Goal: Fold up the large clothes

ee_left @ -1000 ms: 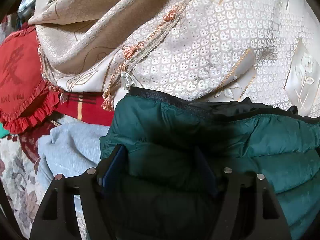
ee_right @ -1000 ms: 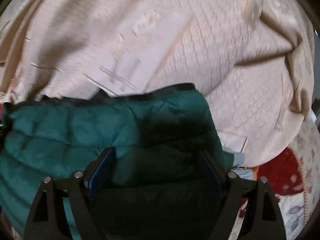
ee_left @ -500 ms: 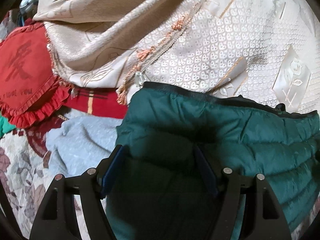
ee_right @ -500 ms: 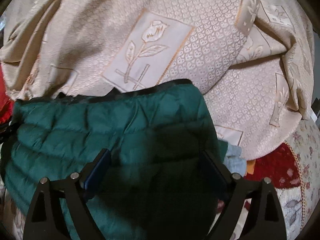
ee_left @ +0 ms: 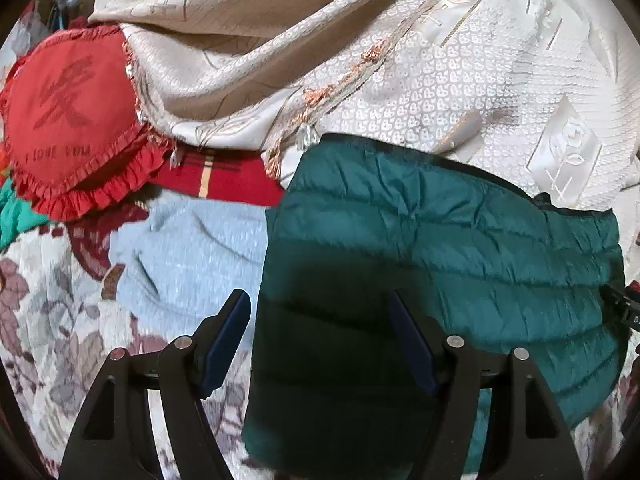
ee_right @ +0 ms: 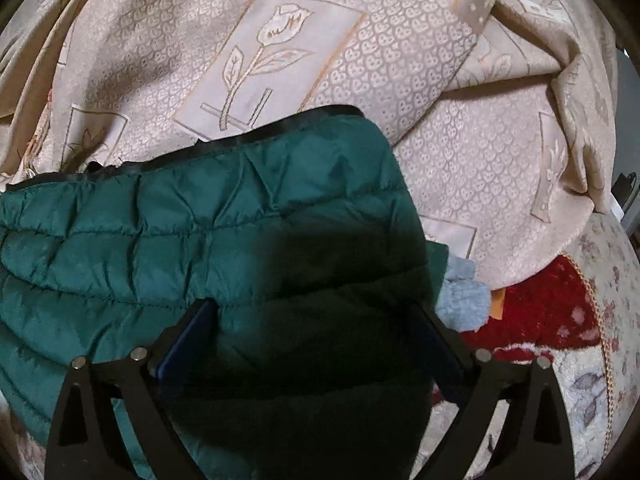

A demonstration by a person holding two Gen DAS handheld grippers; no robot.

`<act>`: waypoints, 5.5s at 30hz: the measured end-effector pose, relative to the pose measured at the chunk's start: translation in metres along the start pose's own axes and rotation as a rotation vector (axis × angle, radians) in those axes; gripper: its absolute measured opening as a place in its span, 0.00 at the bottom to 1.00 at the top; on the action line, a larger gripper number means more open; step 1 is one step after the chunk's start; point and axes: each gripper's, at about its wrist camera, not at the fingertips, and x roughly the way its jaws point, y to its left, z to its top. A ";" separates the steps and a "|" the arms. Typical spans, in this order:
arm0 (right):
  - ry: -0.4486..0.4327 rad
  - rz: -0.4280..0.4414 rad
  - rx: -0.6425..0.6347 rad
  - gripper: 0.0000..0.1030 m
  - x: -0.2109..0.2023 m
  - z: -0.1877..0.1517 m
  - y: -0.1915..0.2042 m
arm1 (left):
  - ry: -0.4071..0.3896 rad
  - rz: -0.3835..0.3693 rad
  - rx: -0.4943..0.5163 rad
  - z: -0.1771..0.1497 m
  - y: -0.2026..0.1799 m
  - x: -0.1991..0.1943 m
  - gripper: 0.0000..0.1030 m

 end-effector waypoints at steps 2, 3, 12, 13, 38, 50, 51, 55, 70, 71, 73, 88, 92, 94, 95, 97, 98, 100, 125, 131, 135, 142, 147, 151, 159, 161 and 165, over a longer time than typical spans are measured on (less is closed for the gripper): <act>0.002 0.020 0.015 0.96 -0.009 -0.006 -0.004 | 0.000 -0.006 -0.005 -0.005 0.002 -0.003 0.53; 0.005 0.027 0.018 0.96 -0.011 -0.008 -0.005 | 0.000 -0.008 -0.007 -0.006 0.003 -0.004 0.53; 0.026 0.081 0.047 0.96 -0.028 -0.032 -0.015 | 0.012 -0.028 -0.045 -0.018 0.013 -0.012 0.53; 0.028 0.080 0.047 0.96 -0.027 -0.033 -0.015 | 0.013 -0.027 -0.046 -0.019 0.013 -0.013 0.53; 0.069 0.141 -0.130 1.00 -0.005 -0.028 0.090 | 0.084 -0.106 -0.147 -0.039 0.032 0.008 0.53; -0.050 0.224 -0.288 1.00 -0.048 -0.032 0.163 | 0.086 -0.141 -0.189 -0.043 0.036 0.012 0.53; -0.025 0.223 -0.320 1.00 -0.040 -0.038 0.176 | 0.087 -0.143 -0.191 -0.042 0.036 0.012 0.53; 0.044 0.167 -0.336 1.00 -0.010 -0.052 0.197 | 0.116 -0.161 -0.226 -0.045 0.038 0.016 0.53; 0.045 0.257 -0.246 1.00 -0.040 -0.054 0.146 | 0.105 -0.449 -0.407 -0.040 0.079 0.033 0.61; 0.045 0.258 -0.232 1.00 -0.040 -0.054 0.140 | 0.109 -0.463 -0.433 -0.038 0.083 0.038 0.62; 0.042 0.252 -0.199 1.00 -0.040 -0.050 0.127 | 0.117 -0.492 -0.449 -0.034 0.083 0.046 0.62; 0.025 0.194 0.045 1.00 -0.040 -0.042 0.011 | 0.215 -0.646 -0.556 -0.023 0.073 0.095 0.68; 0.015 0.151 0.106 1.00 -0.033 -0.046 -0.019 | 0.211 -0.656 -0.491 -0.020 0.065 0.089 0.64; 0.009 0.131 0.150 1.00 -0.026 -0.048 -0.036 | 0.203 -0.654 -0.460 -0.018 0.063 0.085 0.62; 0.014 0.130 0.169 1.00 -0.022 -0.048 -0.042 | 0.204 -0.652 -0.459 -0.018 0.063 0.085 0.62; 0.037 0.150 0.223 1.00 -0.009 -0.049 -0.059 | 0.210 -0.648 -0.470 -0.017 0.062 0.087 0.63; 0.048 0.170 0.244 1.00 -0.002 -0.049 -0.063 | 0.211 -0.640 -0.472 -0.017 0.060 0.087 0.64; 0.067 0.231 0.297 1.00 0.011 -0.048 -0.073 | 0.209 -0.622 -0.469 -0.015 0.059 0.088 0.66; 0.133 0.537 0.245 0.54 0.044 -0.028 -0.049 | 0.171 -0.598 -0.342 -0.002 0.024 0.063 0.23; 0.062 0.561 0.228 0.42 -0.002 -0.027 -0.036 | 0.168 -0.629 -0.313 -0.006 0.029 0.032 0.18; 0.050 0.590 0.234 0.42 -0.029 -0.036 -0.031 | 0.164 -0.662 -0.284 -0.013 0.032 0.003 0.17; 0.087 0.617 0.236 0.42 -0.077 -0.075 -0.033 | 0.216 -0.678 -0.243 -0.044 0.046 -0.049 0.17; 0.121 0.636 0.260 0.42 -0.103 -0.109 -0.049 | 0.256 -0.672 -0.224 -0.066 0.057 -0.066 0.17; 0.146 0.608 0.288 0.45 -0.104 -0.128 -0.060 | 0.284 -0.601 -0.225 -0.078 0.059 -0.060 0.21; 0.199 0.406 0.262 0.70 -0.064 -0.149 -0.055 | 0.302 -0.497 -0.282 -0.098 0.065 -0.036 0.41; 0.202 0.407 0.284 0.74 -0.059 -0.151 -0.057 | 0.293 -0.475 -0.280 -0.099 0.063 -0.040 0.42; 0.205 0.406 0.300 0.78 -0.061 -0.153 -0.066 | 0.286 -0.444 -0.253 -0.098 0.060 -0.051 0.42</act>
